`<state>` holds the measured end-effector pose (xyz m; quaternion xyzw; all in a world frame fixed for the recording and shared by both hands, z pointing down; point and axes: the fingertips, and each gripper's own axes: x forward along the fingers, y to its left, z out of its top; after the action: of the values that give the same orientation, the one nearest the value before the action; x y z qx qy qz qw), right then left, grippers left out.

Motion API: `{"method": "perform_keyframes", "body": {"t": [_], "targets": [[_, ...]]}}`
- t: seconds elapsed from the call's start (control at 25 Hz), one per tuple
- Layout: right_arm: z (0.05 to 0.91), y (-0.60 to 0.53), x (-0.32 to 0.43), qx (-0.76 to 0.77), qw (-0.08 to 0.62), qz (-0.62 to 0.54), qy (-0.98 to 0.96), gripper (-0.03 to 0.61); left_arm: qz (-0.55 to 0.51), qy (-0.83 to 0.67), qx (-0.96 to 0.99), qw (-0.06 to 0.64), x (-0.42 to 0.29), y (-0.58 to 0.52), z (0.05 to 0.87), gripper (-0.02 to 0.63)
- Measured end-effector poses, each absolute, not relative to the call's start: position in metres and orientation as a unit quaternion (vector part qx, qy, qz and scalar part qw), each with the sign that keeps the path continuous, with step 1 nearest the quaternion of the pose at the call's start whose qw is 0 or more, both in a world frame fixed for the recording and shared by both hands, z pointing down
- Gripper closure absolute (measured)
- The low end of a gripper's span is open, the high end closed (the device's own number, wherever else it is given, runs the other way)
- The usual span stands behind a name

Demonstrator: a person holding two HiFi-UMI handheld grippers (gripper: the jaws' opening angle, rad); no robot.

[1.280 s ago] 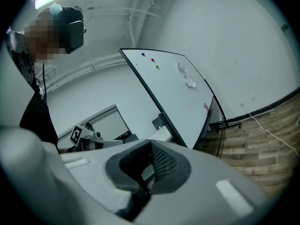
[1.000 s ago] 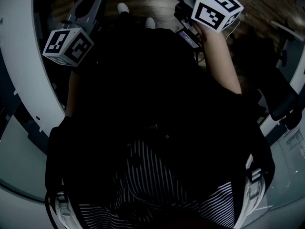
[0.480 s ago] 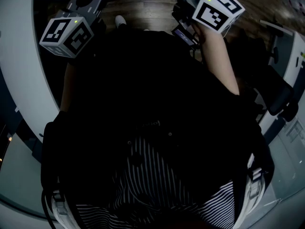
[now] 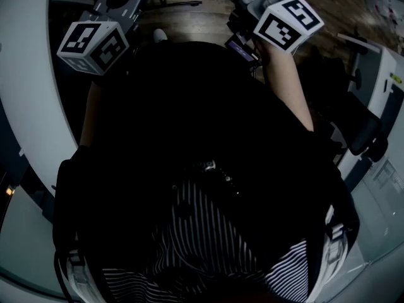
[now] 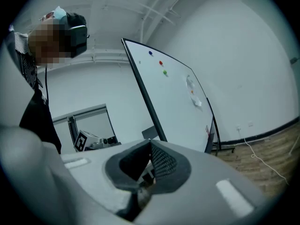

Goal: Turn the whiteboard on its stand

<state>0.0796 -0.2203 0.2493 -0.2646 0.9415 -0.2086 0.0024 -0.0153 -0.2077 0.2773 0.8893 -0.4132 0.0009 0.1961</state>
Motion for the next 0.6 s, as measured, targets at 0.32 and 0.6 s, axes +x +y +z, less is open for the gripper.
{"method": "perform_keyframes", "body": {"t": [0.32,0.6], "targets": [[0.231,-0.241,0.036,-0.298,0.004,-0.173,0.939,0.577,-0.001,-0.398,0.897,0.191,-0.057,-0.225,0.277,0.614],[0.222,-0.269,-0.003,-0.342,-0.008,-0.135,0.93,0.577,-0.012,-0.405,0.894,0.191,-0.11,-0.257,0.282,0.614]]}}
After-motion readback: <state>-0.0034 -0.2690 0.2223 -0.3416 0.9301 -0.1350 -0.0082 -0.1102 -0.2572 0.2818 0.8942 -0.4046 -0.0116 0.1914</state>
